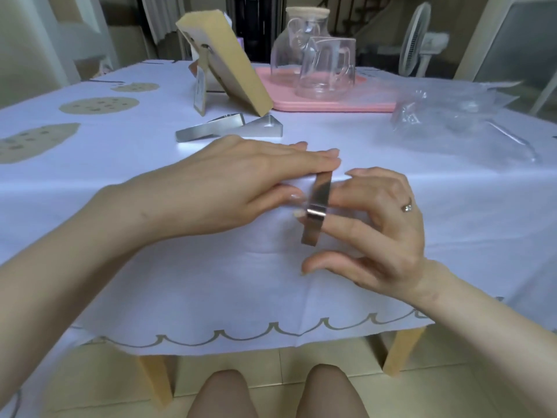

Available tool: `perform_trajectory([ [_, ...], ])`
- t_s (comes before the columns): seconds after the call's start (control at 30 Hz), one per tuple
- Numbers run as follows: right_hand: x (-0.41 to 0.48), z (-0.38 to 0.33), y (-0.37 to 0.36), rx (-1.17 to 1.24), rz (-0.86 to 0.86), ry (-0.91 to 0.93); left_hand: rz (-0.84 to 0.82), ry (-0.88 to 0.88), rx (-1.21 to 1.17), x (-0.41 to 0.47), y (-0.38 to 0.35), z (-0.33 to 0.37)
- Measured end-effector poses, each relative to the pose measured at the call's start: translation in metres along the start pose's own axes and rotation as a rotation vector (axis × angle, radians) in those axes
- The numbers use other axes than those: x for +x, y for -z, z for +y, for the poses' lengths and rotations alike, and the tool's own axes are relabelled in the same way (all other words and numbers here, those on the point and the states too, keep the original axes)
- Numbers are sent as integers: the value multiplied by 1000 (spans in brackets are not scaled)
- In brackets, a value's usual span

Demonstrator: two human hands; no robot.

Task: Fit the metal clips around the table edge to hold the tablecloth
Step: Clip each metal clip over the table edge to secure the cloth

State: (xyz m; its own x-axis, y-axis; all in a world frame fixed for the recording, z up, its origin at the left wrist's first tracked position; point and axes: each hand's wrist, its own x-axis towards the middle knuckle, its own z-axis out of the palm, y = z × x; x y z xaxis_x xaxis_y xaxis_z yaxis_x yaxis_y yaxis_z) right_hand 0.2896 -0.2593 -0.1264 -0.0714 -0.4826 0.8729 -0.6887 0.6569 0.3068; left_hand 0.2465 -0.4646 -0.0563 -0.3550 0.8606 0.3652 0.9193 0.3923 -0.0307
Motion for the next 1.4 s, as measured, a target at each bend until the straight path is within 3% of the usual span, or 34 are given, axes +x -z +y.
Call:
perform_trajectory([
  [0.37,6,2,-8,-99,160,1,105,9,150,-1,-4,6],
  [0.67,13,-11,2,169,262,-162,141,33,190,1,-7,8],
  [0.83,5,-19,6,260,222,-260,164,4,174,0,-6,6],
  [1.0,-9,-18,2,86,147,-201,159,-16,130,-1,-7,5],
  [1.4,-2,-5,3,-82,2,-125,256,29,206,-2,-19,11],
])
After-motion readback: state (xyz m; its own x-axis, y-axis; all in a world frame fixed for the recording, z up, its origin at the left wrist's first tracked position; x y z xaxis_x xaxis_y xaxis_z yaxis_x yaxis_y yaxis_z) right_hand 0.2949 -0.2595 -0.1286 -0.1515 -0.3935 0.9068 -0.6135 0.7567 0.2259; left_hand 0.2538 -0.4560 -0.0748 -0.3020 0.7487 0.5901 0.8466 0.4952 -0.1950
